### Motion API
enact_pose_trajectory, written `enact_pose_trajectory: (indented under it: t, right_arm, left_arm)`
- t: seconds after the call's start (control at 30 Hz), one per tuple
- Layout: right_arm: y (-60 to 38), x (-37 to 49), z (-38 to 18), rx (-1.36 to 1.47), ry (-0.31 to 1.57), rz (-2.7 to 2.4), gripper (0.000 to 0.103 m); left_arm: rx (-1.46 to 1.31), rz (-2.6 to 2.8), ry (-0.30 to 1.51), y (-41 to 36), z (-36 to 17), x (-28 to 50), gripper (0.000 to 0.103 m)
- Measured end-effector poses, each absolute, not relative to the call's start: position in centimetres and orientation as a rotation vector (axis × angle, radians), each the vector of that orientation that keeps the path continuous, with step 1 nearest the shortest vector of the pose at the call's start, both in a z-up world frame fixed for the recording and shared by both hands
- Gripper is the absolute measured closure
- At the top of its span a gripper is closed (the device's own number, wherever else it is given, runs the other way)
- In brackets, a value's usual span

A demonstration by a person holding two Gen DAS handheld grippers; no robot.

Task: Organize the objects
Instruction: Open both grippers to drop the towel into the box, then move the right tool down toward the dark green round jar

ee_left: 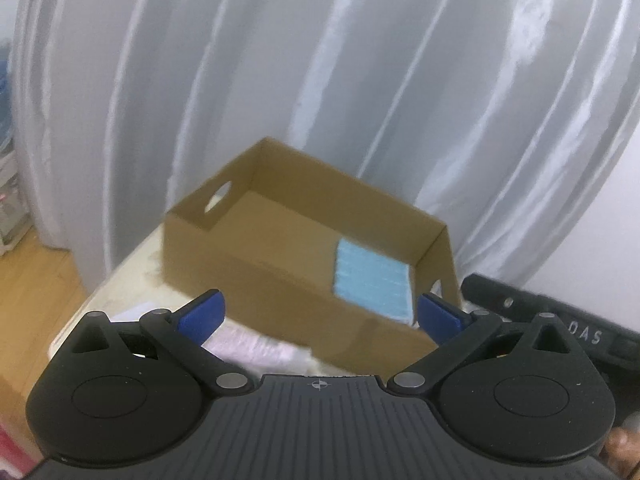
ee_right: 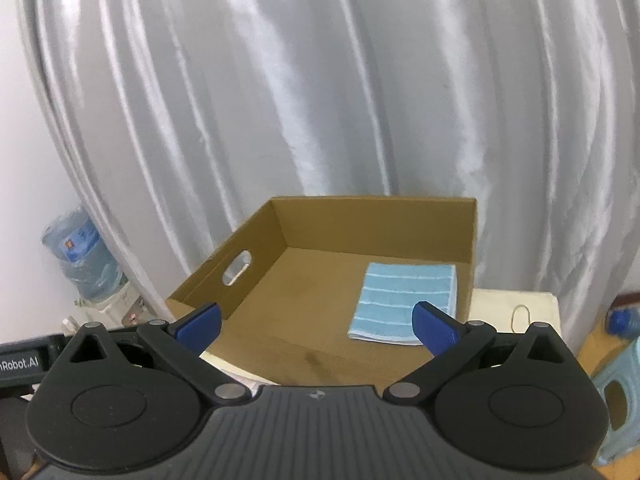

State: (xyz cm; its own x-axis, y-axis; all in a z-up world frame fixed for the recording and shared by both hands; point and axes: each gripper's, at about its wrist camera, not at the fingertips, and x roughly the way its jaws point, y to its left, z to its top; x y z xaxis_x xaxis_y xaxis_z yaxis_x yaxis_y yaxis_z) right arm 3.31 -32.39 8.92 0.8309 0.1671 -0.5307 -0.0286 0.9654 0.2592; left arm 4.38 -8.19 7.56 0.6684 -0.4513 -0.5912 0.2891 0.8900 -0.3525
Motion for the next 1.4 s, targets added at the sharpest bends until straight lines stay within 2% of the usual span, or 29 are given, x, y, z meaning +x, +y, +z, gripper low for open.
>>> enact_pose_trajectory:
  t: [0.5, 0.7, 0.83, 1.0, 1.4]
  right_arm:
    - [-24.5, 0.1, 9.5, 0.052, 0.549, 0.073, 0.0]
    - [-23.5, -0.3, 8.9, 0.028, 0.559, 0.05, 0.0]
    - [-23.4, 0.3, 7.7, 0.029, 0.596, 0.08, 0.0]
    - [-24.3, 1.9, 5.6, 0.139, 0.69, 0.203, 0.0]
    - [-25.9, 7.6, -1.2, 0.433, 1.012, 0.363, 0.0]
  left_arm:
    - [-0.241, -0.296, 0.804, -1.2, 4.4, 1.4, 0.0]
    - [-0.269, -0.3, 0.739, 0.9, 3.5, 0.0, 0.0]
    - [-0.283, -0.288, 0.773, 1.1, 2.6, 0.7, 0.0]
    - [-0.321, -0.328, 0.821, 0.4, 0.6, 1.9, 0.0]
    - [-0.089, -0.435, 0.923, -4.9, -3.0, 4.9, 0.0]
